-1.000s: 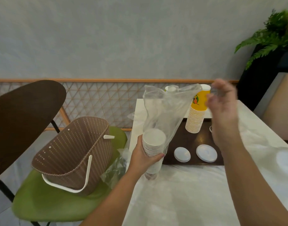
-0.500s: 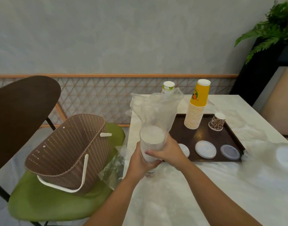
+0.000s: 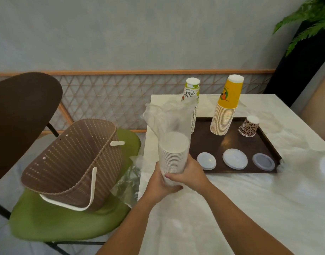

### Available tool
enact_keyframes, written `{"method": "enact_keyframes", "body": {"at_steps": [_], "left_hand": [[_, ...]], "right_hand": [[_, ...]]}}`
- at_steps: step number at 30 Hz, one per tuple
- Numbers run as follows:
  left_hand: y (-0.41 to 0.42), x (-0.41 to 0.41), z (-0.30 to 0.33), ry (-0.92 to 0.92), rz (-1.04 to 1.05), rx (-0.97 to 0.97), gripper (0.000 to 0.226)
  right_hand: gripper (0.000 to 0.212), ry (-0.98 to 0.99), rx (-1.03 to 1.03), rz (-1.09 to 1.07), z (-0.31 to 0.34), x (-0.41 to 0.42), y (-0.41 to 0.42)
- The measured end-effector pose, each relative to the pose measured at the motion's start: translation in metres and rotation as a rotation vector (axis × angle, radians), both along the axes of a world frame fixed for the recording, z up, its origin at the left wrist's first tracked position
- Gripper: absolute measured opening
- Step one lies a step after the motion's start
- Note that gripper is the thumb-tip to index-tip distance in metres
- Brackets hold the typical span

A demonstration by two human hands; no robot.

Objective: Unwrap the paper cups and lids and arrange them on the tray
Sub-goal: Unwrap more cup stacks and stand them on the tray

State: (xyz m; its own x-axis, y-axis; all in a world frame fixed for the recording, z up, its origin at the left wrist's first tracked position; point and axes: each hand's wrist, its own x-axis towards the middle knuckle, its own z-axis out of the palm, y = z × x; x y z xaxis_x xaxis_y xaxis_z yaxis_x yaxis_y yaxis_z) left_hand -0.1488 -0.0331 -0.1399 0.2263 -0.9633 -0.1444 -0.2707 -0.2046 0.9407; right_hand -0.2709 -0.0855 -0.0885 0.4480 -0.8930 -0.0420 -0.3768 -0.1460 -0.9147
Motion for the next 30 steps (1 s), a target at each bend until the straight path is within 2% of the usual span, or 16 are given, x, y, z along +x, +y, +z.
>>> {"method": "enact_keyframes", "body": {"at_steps": [2,4,7,9,11,14,16,22,25,30], "left_hand": [[0.006,0.013,0.01,0.076,-0.125,-0.018,0.097],[0.008,0.023,0.032,0.154,-0.153,-0.051,0.104],[0.0,0.023,0.062,0.17,-0.026,-0.16,0.124],[-0.006,0.019,0.075,0.18,0.032,-0.234,0.126],[-0.01,0.013,0.081,0.178,0.048,-0.279,0.116],[-0.013,0.001,0.082,0.128,0.11,-0.276,0.084],[-0.014,-0.003,0.079,0.064,0.151,-0.272,0.071],[-0.008,0.0,0.061,-0.025,0.159,-0.207,0.077],[-0.002,0.001,0.048,-0.023,0.145,-0.182,0.074],[-0.003,0.002,0.031,-0.051,0.129,-0.136,0.074]], "right_hand": [[0.074,0.002,0.008,-0.011,-0.008,0.0,0.0],[0.076,0.022,0.023,-0.01,-0.015,0.002,0.0],[0.077,0.02,0.046,-0.005,-0.024,0.002,0.0],[0.077,0.018,0.055,0.004,-0.027,0.0,-0.001],[0.074,0.039,0.057,0.016,-0.029,-0.001,0.0],[0.077,0.09,0.049,0.039,-0.03,-0.001,0.001],[0.078,0.112,0.045,0.049,-0.032,0.0,0.002],[0.078,0.114,0.095,0.214,-0.028,-0.016,-0.005],[0.082,-0.033,0.186,0.291,-0.004,-0.034,-0.011],[0.097,-0.232,0.097,0.274,0.061,-0.04,-0.01]]}}
